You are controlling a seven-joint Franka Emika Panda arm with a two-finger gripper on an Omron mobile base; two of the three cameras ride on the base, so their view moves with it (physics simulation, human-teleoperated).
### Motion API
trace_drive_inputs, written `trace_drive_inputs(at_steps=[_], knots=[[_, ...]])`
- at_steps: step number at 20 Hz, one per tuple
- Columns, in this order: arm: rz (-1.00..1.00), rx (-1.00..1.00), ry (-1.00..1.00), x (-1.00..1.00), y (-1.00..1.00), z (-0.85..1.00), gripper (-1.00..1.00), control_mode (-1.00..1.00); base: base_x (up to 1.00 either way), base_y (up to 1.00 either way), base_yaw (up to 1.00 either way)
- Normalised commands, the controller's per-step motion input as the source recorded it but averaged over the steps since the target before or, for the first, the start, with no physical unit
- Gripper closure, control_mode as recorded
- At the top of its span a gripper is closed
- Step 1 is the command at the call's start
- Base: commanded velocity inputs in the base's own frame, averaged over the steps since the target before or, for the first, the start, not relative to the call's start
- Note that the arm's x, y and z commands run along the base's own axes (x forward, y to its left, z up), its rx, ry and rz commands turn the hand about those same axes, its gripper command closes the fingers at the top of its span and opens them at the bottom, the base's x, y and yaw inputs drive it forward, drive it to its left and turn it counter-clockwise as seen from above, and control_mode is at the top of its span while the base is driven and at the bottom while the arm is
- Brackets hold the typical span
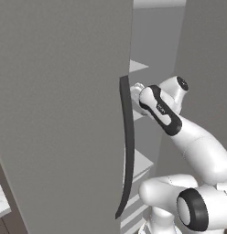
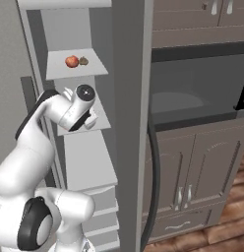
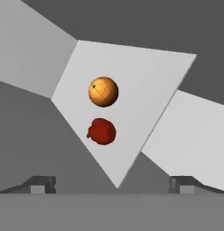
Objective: Take the bell pepper and orange from the second highest rack and move them to the highest rack where the peach and garlic are located, to maximize freezer space. Close the freezer door after rearranging.
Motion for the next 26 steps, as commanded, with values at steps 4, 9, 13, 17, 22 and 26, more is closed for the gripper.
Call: trace_drive_inputs(at_steps=[4,9,13,17,22,26], knots=[[-0.1,0.02,0.09,0.38,0.07,-0.13,-1.0,-1.0,0.0,0.0,0.0],[0.0,0.0,0.02,0.35,0.02,-0.2,-1.0,-1.0,0.0,0.0,0.0],[0.0,0.0,0.0,0.36,0.0,-0.2,-1.0,-1.0,0.0,0.0,0.0],[0.0,0.0,0.0,0.32,0.05,-0.18,-1.0,-1.0,0.0,0.0,0.0],[0.0,0.0,0.0,0.3,0.22,-0.15,-1.0,-1.0,0.0,0.0,0.0],[0.0,0.0,0.0,0.26,0.26,-0.12,-1.0,-1.0,0.0,0.0,0.0]])
